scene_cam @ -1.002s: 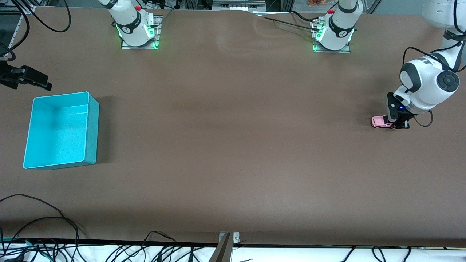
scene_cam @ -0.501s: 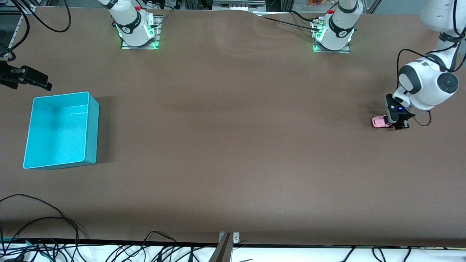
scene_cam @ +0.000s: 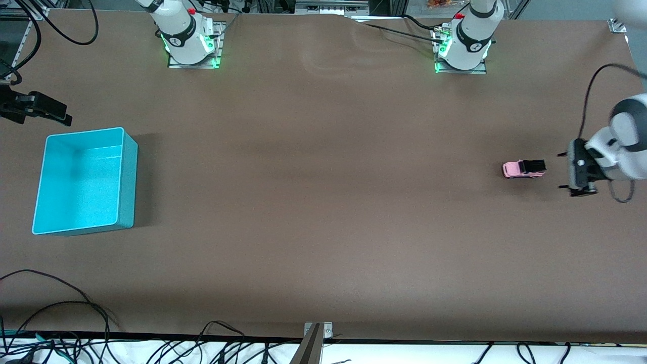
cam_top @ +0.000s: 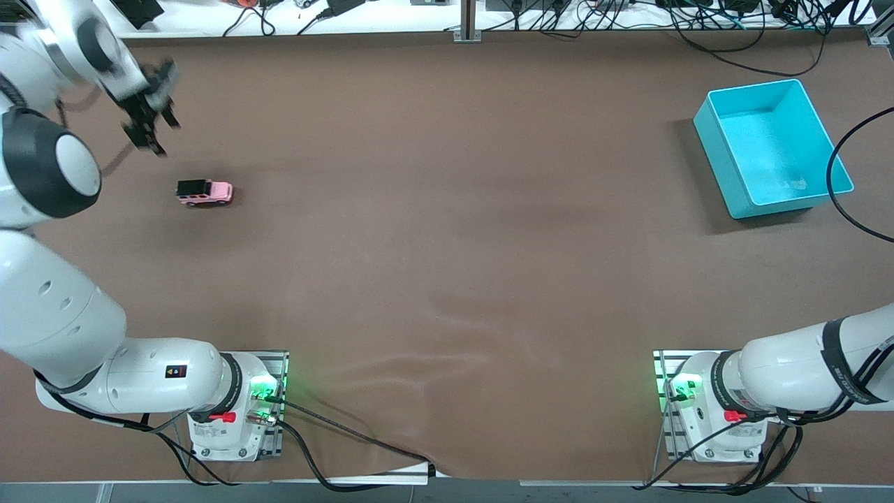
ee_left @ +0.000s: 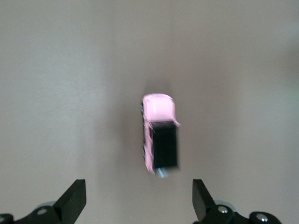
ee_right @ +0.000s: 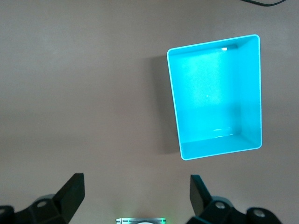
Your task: Wind and store pink jeep toy
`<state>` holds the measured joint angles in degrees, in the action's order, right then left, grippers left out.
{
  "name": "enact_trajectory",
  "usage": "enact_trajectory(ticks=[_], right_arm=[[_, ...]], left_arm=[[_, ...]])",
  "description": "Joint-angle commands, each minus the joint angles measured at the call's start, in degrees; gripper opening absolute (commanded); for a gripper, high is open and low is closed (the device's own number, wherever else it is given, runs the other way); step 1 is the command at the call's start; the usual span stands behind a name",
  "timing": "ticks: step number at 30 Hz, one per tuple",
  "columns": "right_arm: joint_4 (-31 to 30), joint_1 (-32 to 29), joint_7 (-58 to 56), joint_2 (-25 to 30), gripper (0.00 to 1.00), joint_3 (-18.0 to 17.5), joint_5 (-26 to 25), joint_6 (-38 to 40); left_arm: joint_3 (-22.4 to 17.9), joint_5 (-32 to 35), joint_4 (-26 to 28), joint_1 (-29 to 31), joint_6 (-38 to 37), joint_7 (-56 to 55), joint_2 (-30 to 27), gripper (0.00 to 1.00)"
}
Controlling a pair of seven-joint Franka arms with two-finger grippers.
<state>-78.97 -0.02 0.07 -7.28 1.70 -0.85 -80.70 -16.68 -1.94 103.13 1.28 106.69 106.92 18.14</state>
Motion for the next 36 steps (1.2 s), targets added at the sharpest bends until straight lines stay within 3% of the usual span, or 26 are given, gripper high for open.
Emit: enact_trajectory(ticks=[1, 8, 18, 24, 29, 36], right_arm=[[-1.01, -0.24, -0.34, 1.04, 1.0, 0.06, 0.76, -0.34], [-1.01, -0.24, -0.34, 1.04, 1.0, 0.06, 0.76, -0.25], [-1.01, -0.24, -0.25, 1.04, 1.0, 0.06, 0.85, -0.34], [-1.01, -0.24, -0.34, 1.04, 1.0, 0.06, 0.85, -0.51], [-0.92, -0.33, -1.65, 0.86, 1.0, 0.14, 0.76, -0.6], [-0.83, -0.33, -1.57, 0.86, 1.0, 0.06, 0.85, -0.78]], left_arm=[[1.65, 6.86, -6.36, -1.11, -9.84, -9.35, -7.06, 1.0], [1.74, 3.26, -7.77, -0.93, -5.97, -10.24, -8.74, 1.0], [2.09, 2.9, -7.95, -0.93, -4.13, -12.6, -9.53, 1.0], [4.99, 4.05, -7.07, -0.84, 3.95, -14.72, -10.41, 1.0], [4.99, 4.22, -6.89, -0.58, 4.75, -14.37, -10.41, 1.0], [5.78, 3.96, -6.98, -0.67, 3.62, -25.6, -11.02, 1.0]])
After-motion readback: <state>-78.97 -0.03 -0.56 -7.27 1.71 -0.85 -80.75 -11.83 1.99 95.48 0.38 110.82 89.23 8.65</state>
